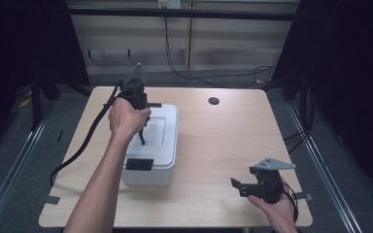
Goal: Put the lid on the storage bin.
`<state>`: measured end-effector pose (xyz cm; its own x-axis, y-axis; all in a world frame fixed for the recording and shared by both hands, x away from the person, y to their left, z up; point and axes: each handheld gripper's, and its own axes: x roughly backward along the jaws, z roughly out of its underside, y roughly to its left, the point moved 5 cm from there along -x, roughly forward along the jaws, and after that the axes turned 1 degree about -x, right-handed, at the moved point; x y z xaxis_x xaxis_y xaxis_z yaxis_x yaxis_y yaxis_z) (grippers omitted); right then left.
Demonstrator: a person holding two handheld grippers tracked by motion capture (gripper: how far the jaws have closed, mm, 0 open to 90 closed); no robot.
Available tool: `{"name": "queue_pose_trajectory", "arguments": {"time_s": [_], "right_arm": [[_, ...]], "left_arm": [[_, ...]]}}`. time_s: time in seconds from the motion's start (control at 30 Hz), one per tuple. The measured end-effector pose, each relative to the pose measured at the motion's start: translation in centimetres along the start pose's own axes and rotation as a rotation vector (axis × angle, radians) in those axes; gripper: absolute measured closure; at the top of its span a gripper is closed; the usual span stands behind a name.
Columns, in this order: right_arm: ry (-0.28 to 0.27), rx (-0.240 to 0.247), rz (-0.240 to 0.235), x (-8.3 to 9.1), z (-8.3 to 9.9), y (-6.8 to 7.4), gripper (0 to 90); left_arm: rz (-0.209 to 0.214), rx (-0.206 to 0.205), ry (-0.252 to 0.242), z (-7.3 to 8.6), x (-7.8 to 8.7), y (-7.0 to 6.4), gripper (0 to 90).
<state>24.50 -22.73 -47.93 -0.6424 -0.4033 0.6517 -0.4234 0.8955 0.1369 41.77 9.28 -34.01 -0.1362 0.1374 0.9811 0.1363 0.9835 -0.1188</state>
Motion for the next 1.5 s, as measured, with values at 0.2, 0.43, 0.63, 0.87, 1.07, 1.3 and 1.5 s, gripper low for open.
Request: {"name": "queue_pose_trajectory", "arguments": {"time_s": [0.2, 0.43, 0.63, 0.87, 1.07, 1.3, 1.5], "right_arm": [[0.0, 0.0, 0.001, 0.0, 0.0, 0.0, 16.9], [0.002, -0.001, 0.0, 0.0, 0.0, 0.0, 16.9], [0.003, 0.003, 0.0, 0.0, 0.0, 0.0, 16.9], [0.003, 0.0, 0.001, 0.0, 0.0, 0.0, 16.9], [0.004, 0.001, 0.0, 0.0, 0.0, 0.0, 16.9], [0.004, 0.005, -0.002, -0.1, 0.0, 0.0, 16.9], [0.005, 0.006, -0.002, -0.1, 0.0, 0.0, 16.9]], "left_arm": [[-0.006, -0.011, 0.002, 0.1, -0.2, -0.1, 84.4], [-0.011, -0.006, 0.003, 0.1, -0.4, 0.0, 84.4], [-0.009, -0.018, 0.016, 0.0, -0.4, 0.0, 84.3], [-0.002, -0.028, 0.02, -0.1, -0.6, 0.0, 83.8], [0.033, -0.06, 0.014, -0.1, -0.7, 0.1, 79.5], [0.036, -0.057, 0.008, -0.2, -0.8, 1.5, 67.7], [0.064, -0.089, -0.013, -0.3, -0.1, 2.5, 58.0]]}}
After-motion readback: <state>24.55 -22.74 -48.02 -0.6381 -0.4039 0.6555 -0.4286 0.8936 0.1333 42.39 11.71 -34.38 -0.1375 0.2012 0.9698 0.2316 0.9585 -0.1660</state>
